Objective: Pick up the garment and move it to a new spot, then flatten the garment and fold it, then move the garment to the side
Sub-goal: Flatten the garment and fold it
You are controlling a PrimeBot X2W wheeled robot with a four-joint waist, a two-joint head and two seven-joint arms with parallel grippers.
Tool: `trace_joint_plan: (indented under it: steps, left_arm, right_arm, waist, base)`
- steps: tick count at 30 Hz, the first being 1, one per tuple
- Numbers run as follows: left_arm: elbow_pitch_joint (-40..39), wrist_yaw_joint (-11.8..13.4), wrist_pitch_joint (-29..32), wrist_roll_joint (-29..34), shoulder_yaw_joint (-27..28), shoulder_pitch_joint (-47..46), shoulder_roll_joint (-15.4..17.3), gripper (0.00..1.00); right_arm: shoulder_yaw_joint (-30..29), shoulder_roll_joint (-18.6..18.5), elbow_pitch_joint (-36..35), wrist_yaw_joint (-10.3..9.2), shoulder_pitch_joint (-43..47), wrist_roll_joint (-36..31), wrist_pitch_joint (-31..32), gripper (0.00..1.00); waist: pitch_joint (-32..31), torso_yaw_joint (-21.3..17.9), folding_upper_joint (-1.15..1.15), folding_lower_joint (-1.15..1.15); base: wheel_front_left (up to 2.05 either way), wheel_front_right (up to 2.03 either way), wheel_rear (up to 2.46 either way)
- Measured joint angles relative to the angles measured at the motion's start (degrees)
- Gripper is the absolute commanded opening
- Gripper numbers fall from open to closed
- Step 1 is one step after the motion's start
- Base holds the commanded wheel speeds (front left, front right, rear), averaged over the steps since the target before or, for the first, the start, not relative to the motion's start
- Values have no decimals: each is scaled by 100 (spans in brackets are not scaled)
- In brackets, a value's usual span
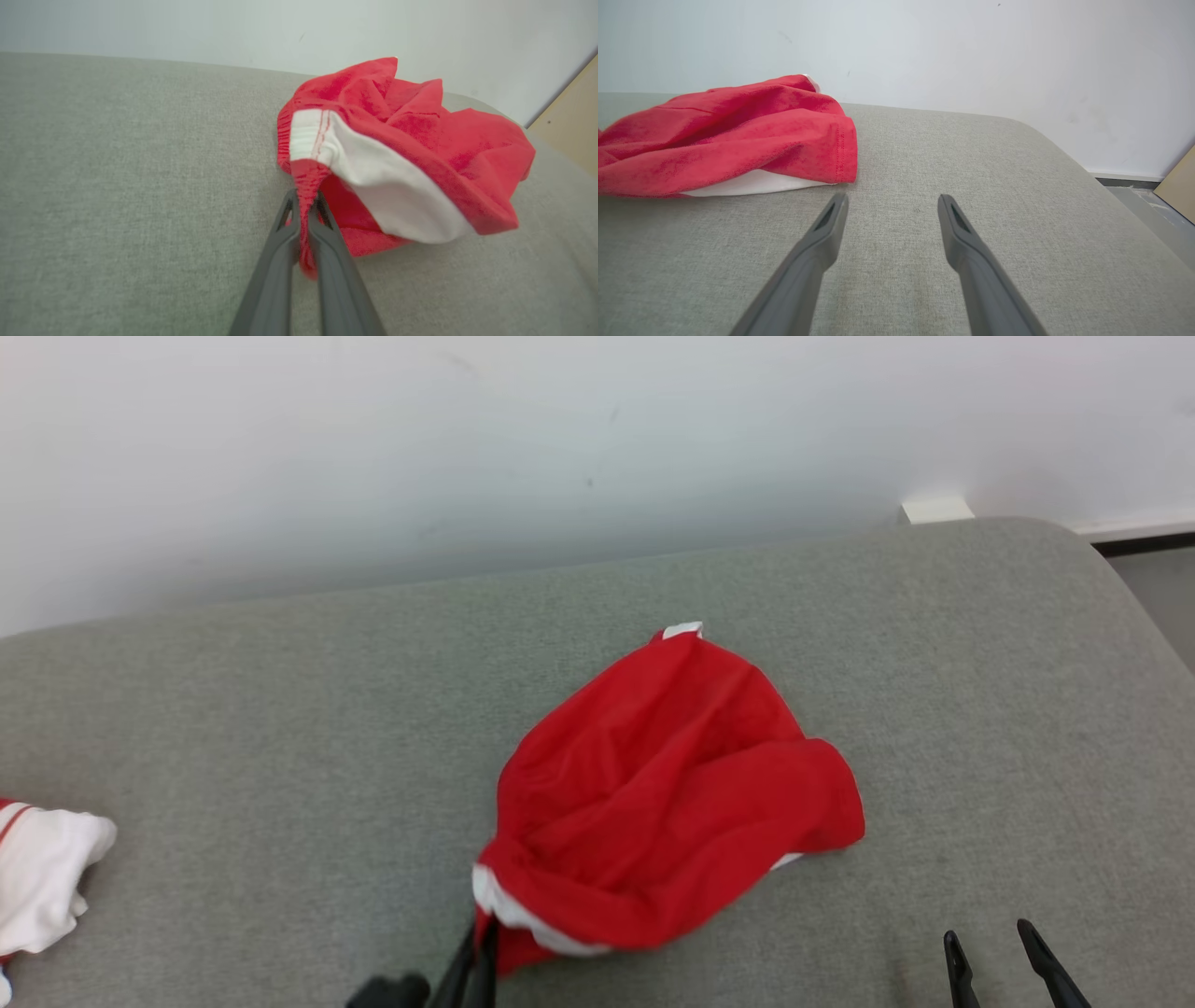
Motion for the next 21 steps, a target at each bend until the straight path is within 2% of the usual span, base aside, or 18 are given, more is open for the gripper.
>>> trace_joint_plan:
  steps: [1, 13, 21]
  left_arm:
    - [46, -25, 0, 5, -5, 108, 0, 100]
    - [194, -47, 1, 300, 409, 1021, -3, 100]
    - [-549, 153, 1, 680, 937, 1125, 1, 100]
  right_arm:
    - [-4, -2, 0, 0, 26, -2, 0, 100]
    - [-48, 0, -1, 0, 206, -36, 0, 100]
    - [-44, -2, -19, 0, 216, -46, 0, 100]
  waist:
    - [-30, 30, 0, 0]
    - [-283, 323, 0, 0]
    - [-352, 293, 0, 0]
  base:
    - [0, 0, 0]
    - [0, 0, 0]
    - [0, 0, 0]
